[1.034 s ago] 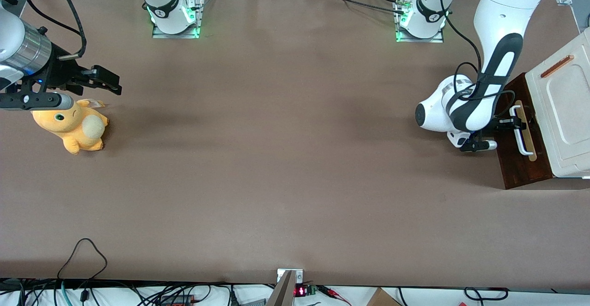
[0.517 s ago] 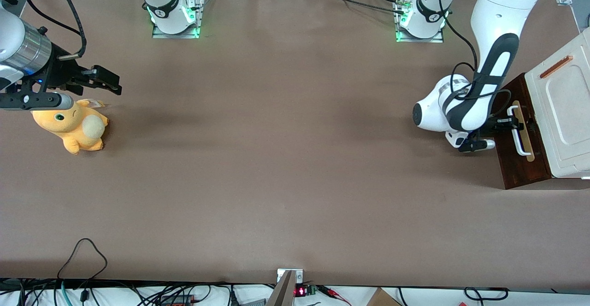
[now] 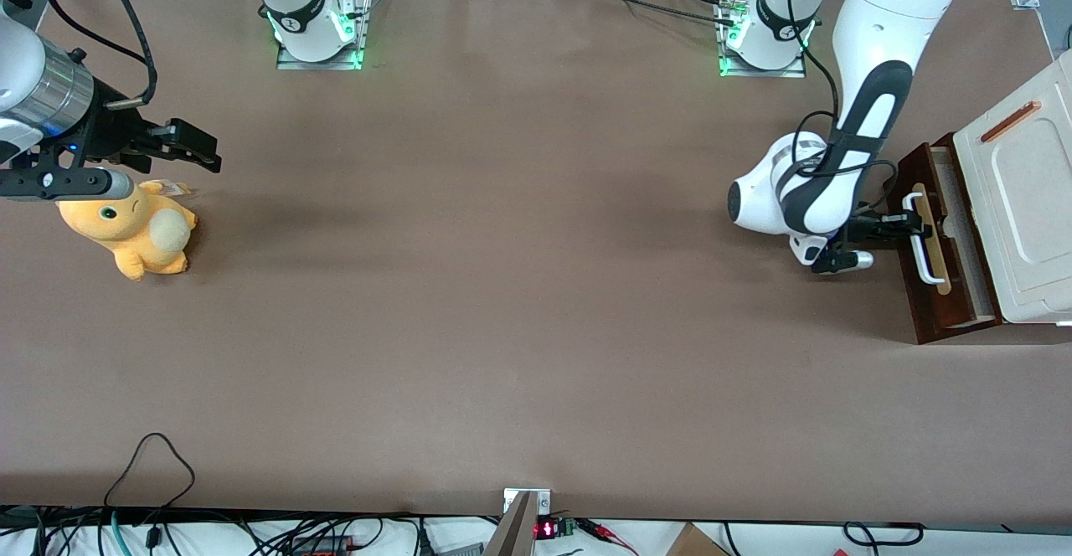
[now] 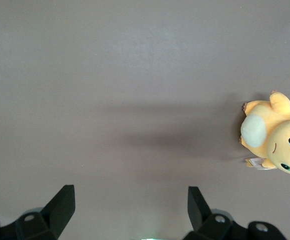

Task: Open lower drawer with left arm only
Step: 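Pull the handle with the left gripper, sliding the drawer out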

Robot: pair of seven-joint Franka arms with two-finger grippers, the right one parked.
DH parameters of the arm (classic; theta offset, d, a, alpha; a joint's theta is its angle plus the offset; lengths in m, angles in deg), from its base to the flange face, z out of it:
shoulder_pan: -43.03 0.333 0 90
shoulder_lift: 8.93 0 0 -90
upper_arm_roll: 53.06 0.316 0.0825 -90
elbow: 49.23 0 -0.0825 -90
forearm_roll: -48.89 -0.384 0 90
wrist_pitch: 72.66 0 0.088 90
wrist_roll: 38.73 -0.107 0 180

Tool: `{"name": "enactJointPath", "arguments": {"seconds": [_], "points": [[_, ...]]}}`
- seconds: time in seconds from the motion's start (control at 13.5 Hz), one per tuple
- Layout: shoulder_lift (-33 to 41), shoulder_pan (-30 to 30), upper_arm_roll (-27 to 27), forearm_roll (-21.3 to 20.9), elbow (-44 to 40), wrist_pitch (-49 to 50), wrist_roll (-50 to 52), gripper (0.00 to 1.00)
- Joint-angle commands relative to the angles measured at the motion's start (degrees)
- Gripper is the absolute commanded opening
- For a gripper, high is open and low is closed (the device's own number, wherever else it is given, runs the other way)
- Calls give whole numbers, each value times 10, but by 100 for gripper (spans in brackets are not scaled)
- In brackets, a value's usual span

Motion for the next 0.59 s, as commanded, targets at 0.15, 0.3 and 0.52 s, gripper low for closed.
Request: {"name": "enactJointPath", "arguments": {"seconds": [0.15, 0.3, 0.52], "points": [[-1, -23, -30, -4, -13, 11, -18, 0], [-1, -26, -34, -3, -13, 12, -18, 0], [-1, -27, -42, -2, -14, 17, -18, 0]]}}
